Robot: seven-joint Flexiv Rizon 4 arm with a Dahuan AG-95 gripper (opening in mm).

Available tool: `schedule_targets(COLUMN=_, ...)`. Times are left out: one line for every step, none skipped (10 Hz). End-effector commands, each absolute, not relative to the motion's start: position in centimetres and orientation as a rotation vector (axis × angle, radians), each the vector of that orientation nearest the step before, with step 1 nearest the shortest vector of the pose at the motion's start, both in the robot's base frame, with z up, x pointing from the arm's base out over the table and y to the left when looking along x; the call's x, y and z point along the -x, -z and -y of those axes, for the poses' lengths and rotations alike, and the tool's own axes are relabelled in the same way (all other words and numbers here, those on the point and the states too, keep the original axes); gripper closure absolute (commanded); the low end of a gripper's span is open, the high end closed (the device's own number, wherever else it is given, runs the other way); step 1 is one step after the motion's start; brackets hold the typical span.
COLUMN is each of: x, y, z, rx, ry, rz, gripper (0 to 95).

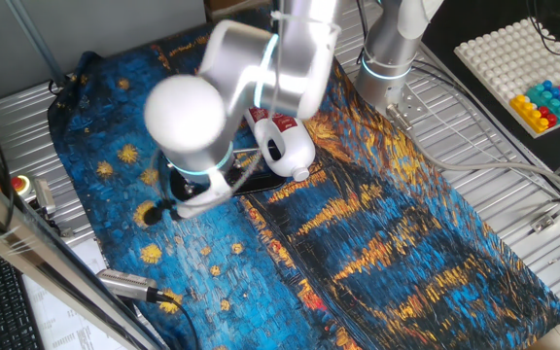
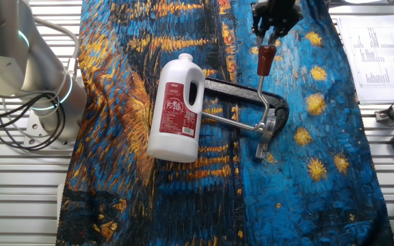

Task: Pull up the lever

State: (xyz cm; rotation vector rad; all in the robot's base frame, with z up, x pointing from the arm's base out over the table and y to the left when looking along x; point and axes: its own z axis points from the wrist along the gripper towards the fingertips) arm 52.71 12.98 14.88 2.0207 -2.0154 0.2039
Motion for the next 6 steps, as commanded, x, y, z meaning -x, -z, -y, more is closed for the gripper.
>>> schedule_targets(x=-52.42, y=-14.44, z=-12.77, rx=-1.991, ry=-0.242, rz=2.01, gripper=76.0)
schedule_targets(x=-52.43, y=-14.09, z=-12.68, rx=-1.984, ry=-0.257, rz=2.004, gripper=76.0)
schedule_targets(x=-52.47, y=-13.95, z=-12.64, rx=-1.969, ry=-0.273, rz=1.999, gripper=76.0)
schedule_targets(x=-52.46, y=-13.91, z=-12.62, rx=-1.943, ry=-0.307, rz=1.988, gripper=76.0)
schedule_targets(x=-52.46, y=-13.89, z=-12.61, rx=-1.928, ry=-0.323, rz=1.986, gripper=76.0)
schedule_targets(x=-52.47, y=-13.87, z=-12.6, rx=-1.919, ry=-0.337, rz=1.978, gripper=76.0)
